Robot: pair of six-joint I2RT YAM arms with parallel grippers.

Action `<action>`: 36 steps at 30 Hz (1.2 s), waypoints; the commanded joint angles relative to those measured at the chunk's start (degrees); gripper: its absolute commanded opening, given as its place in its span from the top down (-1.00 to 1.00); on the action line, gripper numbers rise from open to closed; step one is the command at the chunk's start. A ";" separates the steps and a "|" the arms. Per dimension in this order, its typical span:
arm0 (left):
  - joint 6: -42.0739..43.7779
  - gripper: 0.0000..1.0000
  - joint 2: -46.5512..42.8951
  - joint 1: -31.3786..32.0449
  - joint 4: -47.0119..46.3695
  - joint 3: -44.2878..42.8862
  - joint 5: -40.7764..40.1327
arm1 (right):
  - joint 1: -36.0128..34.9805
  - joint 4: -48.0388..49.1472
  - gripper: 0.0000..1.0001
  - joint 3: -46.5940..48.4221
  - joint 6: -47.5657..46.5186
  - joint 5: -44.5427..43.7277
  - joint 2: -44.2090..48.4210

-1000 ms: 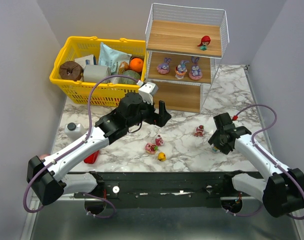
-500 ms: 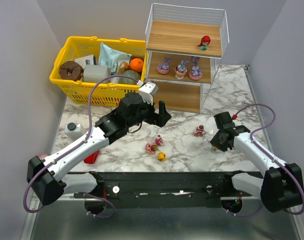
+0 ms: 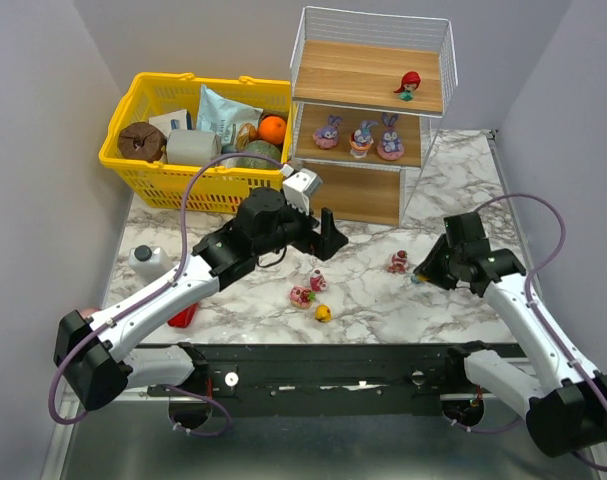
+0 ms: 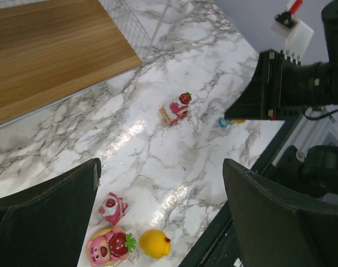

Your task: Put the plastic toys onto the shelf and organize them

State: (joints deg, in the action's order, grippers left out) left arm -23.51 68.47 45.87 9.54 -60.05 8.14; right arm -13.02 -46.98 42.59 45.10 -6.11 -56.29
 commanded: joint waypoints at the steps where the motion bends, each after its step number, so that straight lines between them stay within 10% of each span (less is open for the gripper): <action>1: 1.10 -0.98 1.49 0.36 -7.86 2.30 14.06 | 0.36 -3.91 0.92 7.59 -2.91 14.86 3.46; 10: 7.77 -0.95 9.22 6.51 -12.18 -2.16 24.73 | 0.27 -1.80 0.94 19.19 -5.20 35.62 4.17; 23: 8.65 -0.87 13.27 7.22 -13.93 -6.13 22.89 | 0.18 -1.62 0.94 23.33 -6.61 42.76 4.44; 36: 8.74 -0.29 16.79 7.57 -14.29 -7.71 23.76 | 0.18 -1.80 0.92 21.49 -7.84 46.01 4.44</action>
State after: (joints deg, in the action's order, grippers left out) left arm -15.59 84.60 53.12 -3.77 -65.25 31.77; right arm -13.02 -48.93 65.17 38.79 36.88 -52.49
